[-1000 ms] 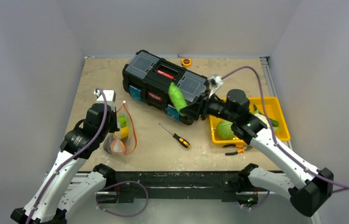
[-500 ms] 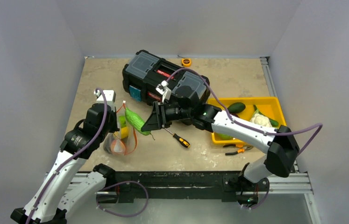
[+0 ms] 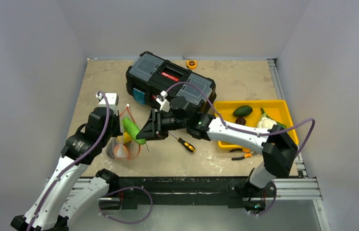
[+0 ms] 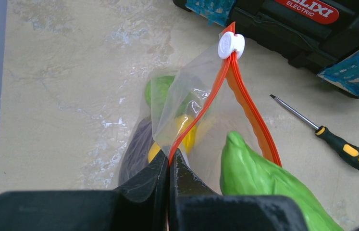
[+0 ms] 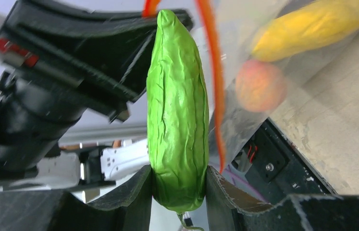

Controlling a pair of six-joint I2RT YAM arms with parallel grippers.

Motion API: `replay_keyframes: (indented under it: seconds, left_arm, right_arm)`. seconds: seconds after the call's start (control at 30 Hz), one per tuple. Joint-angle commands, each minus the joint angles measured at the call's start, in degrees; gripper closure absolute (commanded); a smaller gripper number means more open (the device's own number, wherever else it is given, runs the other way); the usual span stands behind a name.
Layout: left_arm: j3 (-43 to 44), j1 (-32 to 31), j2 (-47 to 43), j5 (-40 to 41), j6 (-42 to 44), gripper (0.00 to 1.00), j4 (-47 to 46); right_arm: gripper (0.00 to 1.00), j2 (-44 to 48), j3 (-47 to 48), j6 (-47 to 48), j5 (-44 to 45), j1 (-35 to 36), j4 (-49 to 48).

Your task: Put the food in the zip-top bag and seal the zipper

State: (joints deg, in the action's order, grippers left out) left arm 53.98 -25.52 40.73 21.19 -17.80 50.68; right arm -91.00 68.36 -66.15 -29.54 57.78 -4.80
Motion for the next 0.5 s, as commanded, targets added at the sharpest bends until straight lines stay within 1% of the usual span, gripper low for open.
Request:
replay_keyframes:
  seconds: [0.0, 0.07, 0.27, 0.33, 0.47]
  left_arm:
    - [-0.01, 0.12, -0.81, 0.07, 0.58, 1.00, -1.04]
    - [-0.01, 0.12, -0.82, -0.05, 0.57, 1.00, -1.02]
    - [0.03, 0.12, -0.83, -0.44, 0.58, 1.00, -1.11]
    - [-0.01, 0.13, -0.83, -0.53, 0.66, 1.00, -1.19]
    - [-0.01, 0.12, -0.71, -0.67, 0.70, 1.00, -1.23]
  right_arm:
    - [1.00, -0.18, -1.11, -6.32, 7.59, -0.03, -6.59]
    - [1.00, -1.12, -1.49, -7.81, 9.00, 0.01, -8.31]
    - [0.97, -3.43, -2.92, -14.31, 10.28, 1.46, -18.42]
    - [0.95, -3.48, -1.62, -13.22, 12.82, 2.55, -16.59]
    - [0.90, -3.74, -0.79, -12.18, 16.43, 3.54, -15.87]
